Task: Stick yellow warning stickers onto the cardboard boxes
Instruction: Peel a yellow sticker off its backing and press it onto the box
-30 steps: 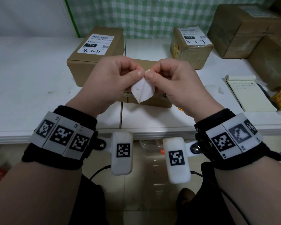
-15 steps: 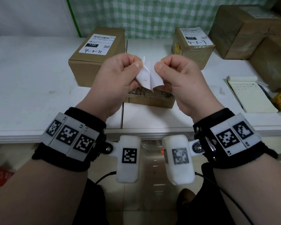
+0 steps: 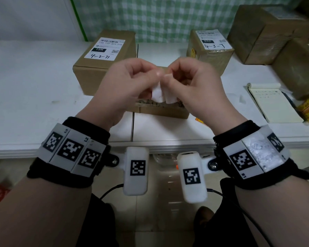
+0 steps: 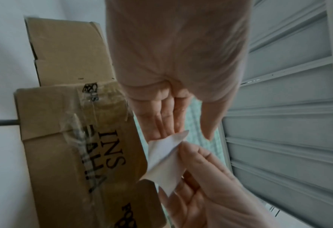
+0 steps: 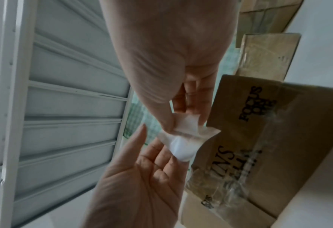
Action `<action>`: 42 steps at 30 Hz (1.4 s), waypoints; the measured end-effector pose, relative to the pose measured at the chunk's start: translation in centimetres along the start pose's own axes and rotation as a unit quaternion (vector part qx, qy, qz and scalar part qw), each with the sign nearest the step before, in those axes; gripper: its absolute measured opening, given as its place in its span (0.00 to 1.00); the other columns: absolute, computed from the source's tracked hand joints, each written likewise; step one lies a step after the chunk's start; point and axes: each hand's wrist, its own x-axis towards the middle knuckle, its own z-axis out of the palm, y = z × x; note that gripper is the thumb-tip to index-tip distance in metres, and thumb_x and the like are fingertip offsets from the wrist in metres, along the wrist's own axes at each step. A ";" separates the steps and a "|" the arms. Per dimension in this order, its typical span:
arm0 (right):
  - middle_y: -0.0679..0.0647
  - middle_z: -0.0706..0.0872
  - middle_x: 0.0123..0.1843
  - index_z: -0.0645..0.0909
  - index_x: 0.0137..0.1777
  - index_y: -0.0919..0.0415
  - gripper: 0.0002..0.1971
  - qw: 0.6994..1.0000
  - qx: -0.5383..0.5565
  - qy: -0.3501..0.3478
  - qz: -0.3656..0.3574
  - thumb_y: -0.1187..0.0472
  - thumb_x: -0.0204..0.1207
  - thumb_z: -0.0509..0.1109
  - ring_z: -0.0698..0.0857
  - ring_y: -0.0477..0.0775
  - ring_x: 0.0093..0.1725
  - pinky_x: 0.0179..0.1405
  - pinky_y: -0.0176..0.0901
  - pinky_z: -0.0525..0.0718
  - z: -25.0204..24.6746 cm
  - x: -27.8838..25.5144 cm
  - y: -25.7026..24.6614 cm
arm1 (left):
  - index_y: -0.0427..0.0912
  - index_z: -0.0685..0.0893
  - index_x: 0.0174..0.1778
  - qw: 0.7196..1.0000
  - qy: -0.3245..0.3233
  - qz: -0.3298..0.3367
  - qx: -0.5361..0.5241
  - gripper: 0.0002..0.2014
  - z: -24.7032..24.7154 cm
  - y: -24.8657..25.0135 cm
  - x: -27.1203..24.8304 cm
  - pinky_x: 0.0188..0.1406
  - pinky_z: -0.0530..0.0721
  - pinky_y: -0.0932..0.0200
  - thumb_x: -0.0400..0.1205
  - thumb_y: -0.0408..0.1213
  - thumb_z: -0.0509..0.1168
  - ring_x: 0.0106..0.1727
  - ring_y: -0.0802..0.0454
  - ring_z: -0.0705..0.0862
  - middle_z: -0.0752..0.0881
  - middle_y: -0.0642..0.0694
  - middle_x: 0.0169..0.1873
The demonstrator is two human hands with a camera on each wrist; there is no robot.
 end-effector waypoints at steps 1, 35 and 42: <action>0.57 0.82 0.30 0.82 0.37 0.61 0.07 1.000 -0.018 0.000 -0.014 0.59 0.73 0.71 0.79 0.56 0.32 0.33 0.51 0.80 0.1 -0.1 -0.1 | 0.40 0.85 0.39 1.000 -0.002 0.012 0.021 0.03 0.0 -0.2 0.0 0.35 0.84 0.59 0.75 0.35 0.70 0.34 0.45 0.82 0.85 0.37 0.32; 0.49 0.81 0.26 0.78 0.32 0.58 0.10 0.984 0.164 -0.008 0.065 0.65 0.70 0.76 0.80 0.49 0.28 0.29 0.40 0.78 0.3 -0.1 0.2 | 0.43 0.86 0.34 0.999 -0.010 0.030 0.018 0.05 0.0 -1.0 0.2 0.43 0.85 0.56 0.70 0.39 0.75 0.37 0.50 0.84 0.86 0.47 0.30; 0.52 0.83 0.27 0.78 0.30 0.58 0.10 0.952 0.269 -0.055 0.133 0.65 0.69 0.75 0.82 0.51 0.29 0.33 0.44 0.80 -0.2 0.0 0.6 | 0.39 0.83 0.34 0.999 -0.050 0.003 -0.005 0.05 -0.3 -0.8 0.0 0.37 0.84 0.62 0.74 0.30 0.71 0.32 0.51 0.83 0.86 0.45 0.29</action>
